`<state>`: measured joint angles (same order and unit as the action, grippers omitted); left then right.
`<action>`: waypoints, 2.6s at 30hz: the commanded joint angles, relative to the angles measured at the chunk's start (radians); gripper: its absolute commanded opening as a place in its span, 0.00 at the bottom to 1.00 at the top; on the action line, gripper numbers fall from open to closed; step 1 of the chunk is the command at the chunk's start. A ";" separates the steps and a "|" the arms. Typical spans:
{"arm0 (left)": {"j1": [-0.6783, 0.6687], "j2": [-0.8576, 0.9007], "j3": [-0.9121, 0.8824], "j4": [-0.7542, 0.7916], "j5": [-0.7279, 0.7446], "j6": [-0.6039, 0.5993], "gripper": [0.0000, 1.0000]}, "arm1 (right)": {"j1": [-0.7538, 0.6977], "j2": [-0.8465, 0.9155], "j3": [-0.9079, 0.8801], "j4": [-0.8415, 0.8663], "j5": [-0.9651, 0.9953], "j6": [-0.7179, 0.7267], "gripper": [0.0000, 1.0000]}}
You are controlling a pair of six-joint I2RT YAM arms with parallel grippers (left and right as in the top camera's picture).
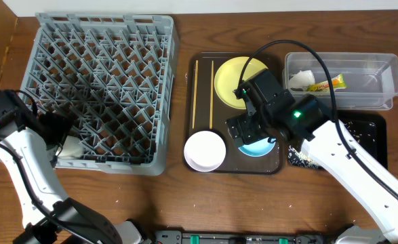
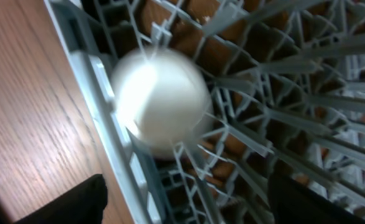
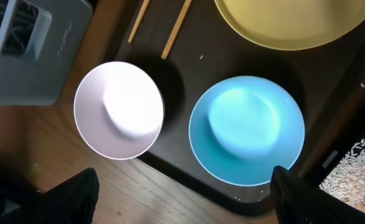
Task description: Sort waste into correct bins and load items into the dishwasher
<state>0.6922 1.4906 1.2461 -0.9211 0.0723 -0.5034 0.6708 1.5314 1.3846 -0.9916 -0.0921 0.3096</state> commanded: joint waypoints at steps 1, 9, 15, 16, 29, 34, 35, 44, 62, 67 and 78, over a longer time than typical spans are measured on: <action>0.005 -0.048 0.043 -0.021 0.066 0.016 0.86 | 0.010 0.010 -0.008 0.000 0.013 -0.010 0.86; -0.079 -0.239 0.073 -0.083 0.381 0.278 0.87 | 0.008 0.010 -0.008 0.059 0.087 0.061 0.89; -0.352 -0.368 0.073 -0.150 0.403 0.466 0.87 | -0.014 0.010 -0.008 0.103 0.122 0.155 0.89; -0.411 -0.387 0.073 -0.158 0.403 0.491 0.87 | -0.021 0.010 -0.007 0.105 0.122 0.158 0.89; -0.711 -0.465 0.073 -0.246 0.218 0.514 0.99 | -0.088 0.010 -0.007 0.119 0.170 0.158 0.99; -0.711 -0.464 0.072 -0.246 0.218 0.514 0.98 | -0.071 0.010 -0.007 0.117 0.163 0.158 0.99; -0.711 -0.464 0.072 -0.246 0.218 0.514 0.98 | -0.068 0.010 -0.007 0.117 0.163 0.157 0.99; -0.711 -0.464 0.072 -0.246 0.218 0.514 0.98 | -0.087 -0.012 -0.007 0.058 0.289 0.135 0.99; -0.711 -0.464 0.072 -0.246 0.218 0.514 0.98 | -0.405 -0.658 -0.278 0.320 0.242 -0.229 0.99; -0.711 -0.464 0.073 -0.246 0.218 0.514 0.98 | -0.544 -0.933 -0.586 0.481 0.213 -0.229 0.99; -0.711 -0.464 0.073 -0.246 0.218 0.514 0.98 | -0.654 -1.427 -1.011 0.555 0.169 -0.229 0.99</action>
<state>-0.0154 1.0256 1.3041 -1.1648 0.3035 0.0006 0.0353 0.1783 0.4473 -0.4461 0.0971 0.0940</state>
